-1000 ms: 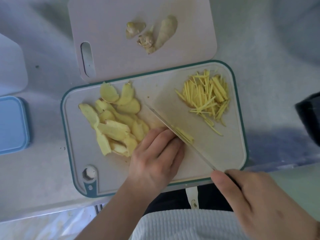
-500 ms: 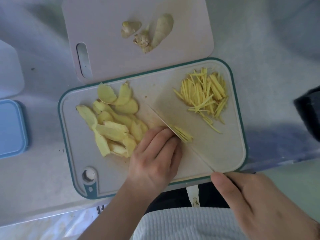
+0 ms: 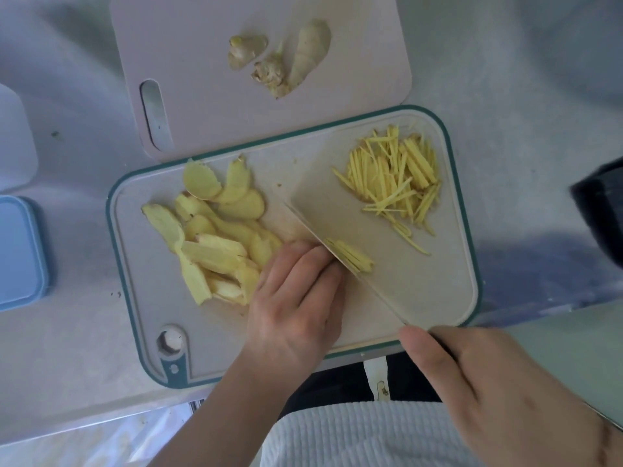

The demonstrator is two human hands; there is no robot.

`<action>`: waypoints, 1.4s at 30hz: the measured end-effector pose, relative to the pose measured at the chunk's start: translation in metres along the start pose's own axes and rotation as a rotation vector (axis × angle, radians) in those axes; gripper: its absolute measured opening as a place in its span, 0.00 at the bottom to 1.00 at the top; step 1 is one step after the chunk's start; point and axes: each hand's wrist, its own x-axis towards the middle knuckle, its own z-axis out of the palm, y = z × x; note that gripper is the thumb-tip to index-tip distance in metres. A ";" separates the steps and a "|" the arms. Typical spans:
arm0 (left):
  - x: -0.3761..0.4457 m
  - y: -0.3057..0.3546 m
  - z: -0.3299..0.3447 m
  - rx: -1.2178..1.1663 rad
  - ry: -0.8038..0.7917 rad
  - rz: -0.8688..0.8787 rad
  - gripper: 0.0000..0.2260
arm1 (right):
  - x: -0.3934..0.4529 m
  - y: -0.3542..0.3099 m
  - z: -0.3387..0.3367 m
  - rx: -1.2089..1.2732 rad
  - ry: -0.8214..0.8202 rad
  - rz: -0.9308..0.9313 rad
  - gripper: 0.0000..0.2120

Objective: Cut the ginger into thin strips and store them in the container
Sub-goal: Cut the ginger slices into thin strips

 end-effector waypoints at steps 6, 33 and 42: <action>0.001 0.000 -0.002 0.005 0.013 -0.024 0.09 | 0.022 -0.013 0.001 -0.028 0.008 -0.065 0.37; -0.004 0.000 -0.005 0.024 -0.017 0.005 0.07 | -0.007 -0.005 0.009 -0.014 0.076 -0.011 0.41; -0.001 -0.002 -0.010 -0.005 -0.015 0.021 0.03 | -0.004 -0.004 0.012 -0.001 0.065 -0.024 0.41</action>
